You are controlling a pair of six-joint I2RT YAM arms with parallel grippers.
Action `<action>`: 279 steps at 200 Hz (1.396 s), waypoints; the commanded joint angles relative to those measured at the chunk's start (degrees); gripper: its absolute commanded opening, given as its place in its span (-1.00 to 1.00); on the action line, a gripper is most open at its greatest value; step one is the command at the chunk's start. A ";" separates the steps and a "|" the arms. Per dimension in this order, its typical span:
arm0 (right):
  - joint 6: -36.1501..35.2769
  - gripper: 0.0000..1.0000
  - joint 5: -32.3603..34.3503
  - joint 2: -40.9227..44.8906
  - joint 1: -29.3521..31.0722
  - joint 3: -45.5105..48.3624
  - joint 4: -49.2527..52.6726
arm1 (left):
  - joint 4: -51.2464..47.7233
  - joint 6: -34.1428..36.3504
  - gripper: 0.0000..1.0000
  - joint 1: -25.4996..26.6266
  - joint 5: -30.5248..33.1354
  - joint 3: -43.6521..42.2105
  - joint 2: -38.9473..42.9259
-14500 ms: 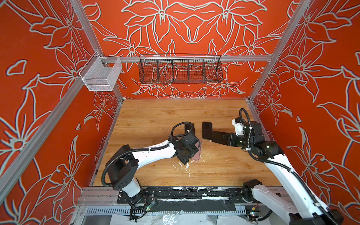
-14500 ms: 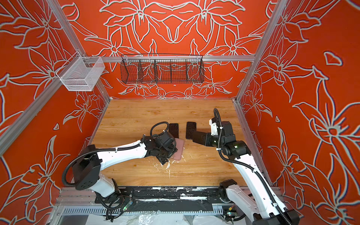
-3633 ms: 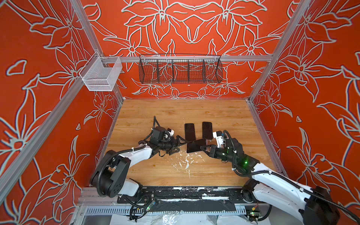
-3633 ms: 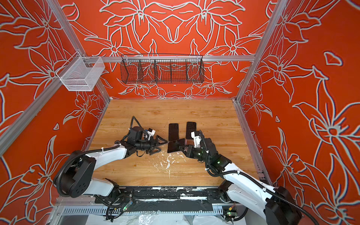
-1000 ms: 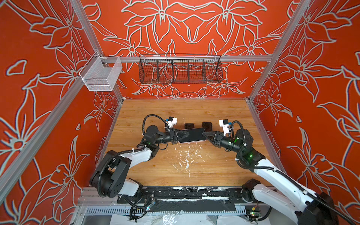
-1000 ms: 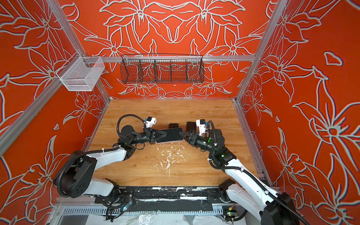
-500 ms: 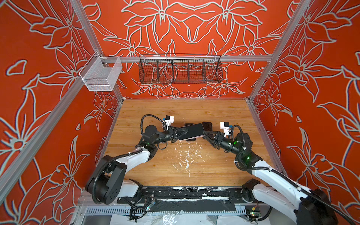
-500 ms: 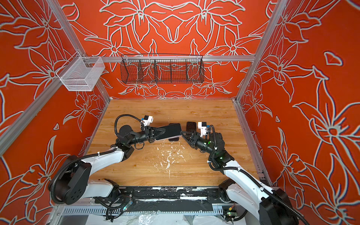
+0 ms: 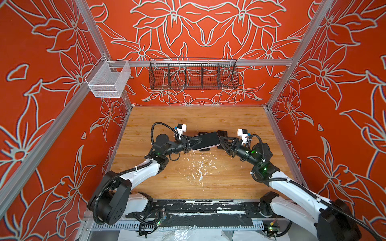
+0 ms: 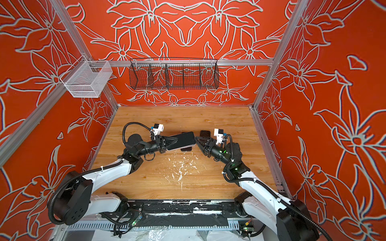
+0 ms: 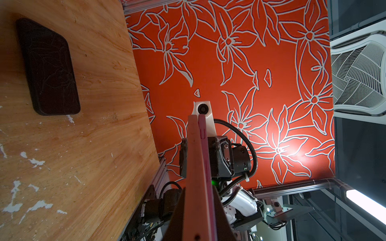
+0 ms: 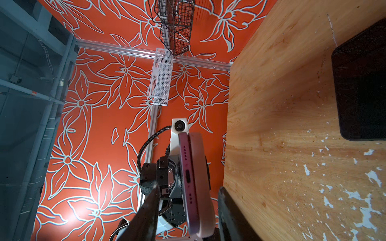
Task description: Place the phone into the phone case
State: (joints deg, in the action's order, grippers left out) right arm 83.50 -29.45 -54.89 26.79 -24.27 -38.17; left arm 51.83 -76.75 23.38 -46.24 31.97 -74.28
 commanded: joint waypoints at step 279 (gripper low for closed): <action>-5.28 -1.00 3.39 2.66 1.06 2.04 5.72 | -0.22 3.68 -1.00 1.58 -1.28 3.67 0.81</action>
State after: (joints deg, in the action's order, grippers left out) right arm 79.92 -25.98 -53.47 28.86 -22.57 -35.51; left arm 49.65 -76.79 24.82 -45.78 33.12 -76.20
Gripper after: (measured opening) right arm 0.209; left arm 0.128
